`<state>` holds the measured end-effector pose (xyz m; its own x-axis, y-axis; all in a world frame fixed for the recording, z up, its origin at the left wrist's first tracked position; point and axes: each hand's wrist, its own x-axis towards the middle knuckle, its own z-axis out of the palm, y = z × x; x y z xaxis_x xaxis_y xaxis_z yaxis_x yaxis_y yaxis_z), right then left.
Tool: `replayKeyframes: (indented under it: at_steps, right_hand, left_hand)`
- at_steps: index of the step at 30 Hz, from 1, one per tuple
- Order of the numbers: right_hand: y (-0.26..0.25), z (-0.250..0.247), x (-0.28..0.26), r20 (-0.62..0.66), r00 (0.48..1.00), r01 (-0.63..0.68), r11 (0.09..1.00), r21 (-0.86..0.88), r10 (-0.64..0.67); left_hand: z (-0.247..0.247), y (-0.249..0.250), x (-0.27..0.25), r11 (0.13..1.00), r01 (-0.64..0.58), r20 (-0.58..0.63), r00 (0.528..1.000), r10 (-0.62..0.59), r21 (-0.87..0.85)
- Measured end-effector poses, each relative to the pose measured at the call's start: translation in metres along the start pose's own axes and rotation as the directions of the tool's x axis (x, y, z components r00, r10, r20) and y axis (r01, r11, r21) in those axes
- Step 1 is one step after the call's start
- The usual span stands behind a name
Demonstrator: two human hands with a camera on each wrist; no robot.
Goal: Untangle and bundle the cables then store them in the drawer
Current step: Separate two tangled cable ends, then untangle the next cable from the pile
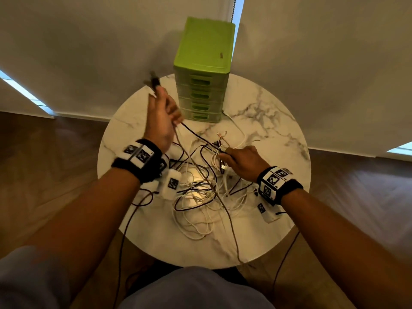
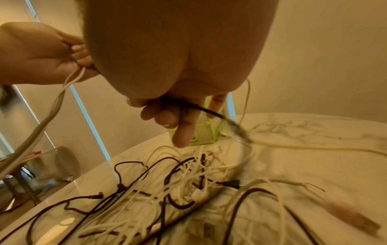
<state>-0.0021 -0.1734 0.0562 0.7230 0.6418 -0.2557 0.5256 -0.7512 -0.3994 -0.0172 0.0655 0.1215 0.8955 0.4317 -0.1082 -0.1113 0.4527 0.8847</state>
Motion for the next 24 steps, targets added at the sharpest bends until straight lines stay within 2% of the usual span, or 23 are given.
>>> replayKeyframes:
  at_steps: [3,5,7,9,11,13,15,17,19,22,24]
  right_hand:
    - [0.02,-0.01,-0.002,0.067,0.995,-0.09,0.968,0.233,0.077]
    - [0.029,-0.02,0.001,-0.012,0.993,-0.11,0.951,0.288,0.118]
    - [0.024,-0.033,0.006,-0.137,0.979,-0.092,0.931,0.352,0.148]
    - [0.007,-0.048,0.01,-0.236,0.961,-0.031,0.902,0.431,0.146]
    - [-0.016,-0.061,0.01,-0.266,0.963,0.075,0.903,0.424,0.045]
    - [-0.036,-0.067,0.009,-0.199,0.977,0.143,0.918,0.369,-0.073]
    - [-0.05,-0.064,0.008,-0.103,0.984,0.175,0.92,0.351,-0.147]
    - [-0.058,-0.058,0.009,-0.073,0.98,0.197,0.927,0.319,-0.183]
    - [-0.059,-0.05,0.009,-0.039,0.984,0.179,0.919,0.353,-0.176]
    - [-0.052,-0.039,0.008,0.099,0.986,0.087,0.928,0.362,-0.131]
    - [-0.04,-0.028,0.002,0.236,0.967,0.039,0.968,0.25,-0.1]
  left_hand:
    - [-0.014,0.036,0.026,0.995,-0.097,-0.122,0.988,0.095,-0.003]
    - [-0.02,0.048,0.031,0.99,-0.105,-0.157,0.98,0.119,0.097]
    - [-0.017,0.045,0.021,0.941,-0.063,-0.101,0.99,0.102,0.332]
    - [-0.006,0.029,0.0,0.833,0.009,0.037,0.999,-0.035,0.553]
    - [0.003,0.009,-0.02,0.726,0.046,0.138,0.972,-0.191,0.686]
    - [0.009,-0.01,-0.031,0.716,0.07,0.179,0.947,-0.267,0.695]
    - [0.016,-0.019,-0.032,0.769,0.137,0.159,0.942,-0.297,0.624]
    - [0.027,-0.022,-0.03,0.873,0.251,0.173,0.922,-0.347,0.418]
    - [0.037,-0.021,-0.029,0.922,0.328,0.211,0.905,-0.369,0.207]
    - [0.042,-0.011,-0.026,0.947,0.321,0.181,0.933,-0.311,-0.025]
    - [0.034,0.005,-0.014,0.944,0.267,0.139,0.96,-0.243,-0.191]
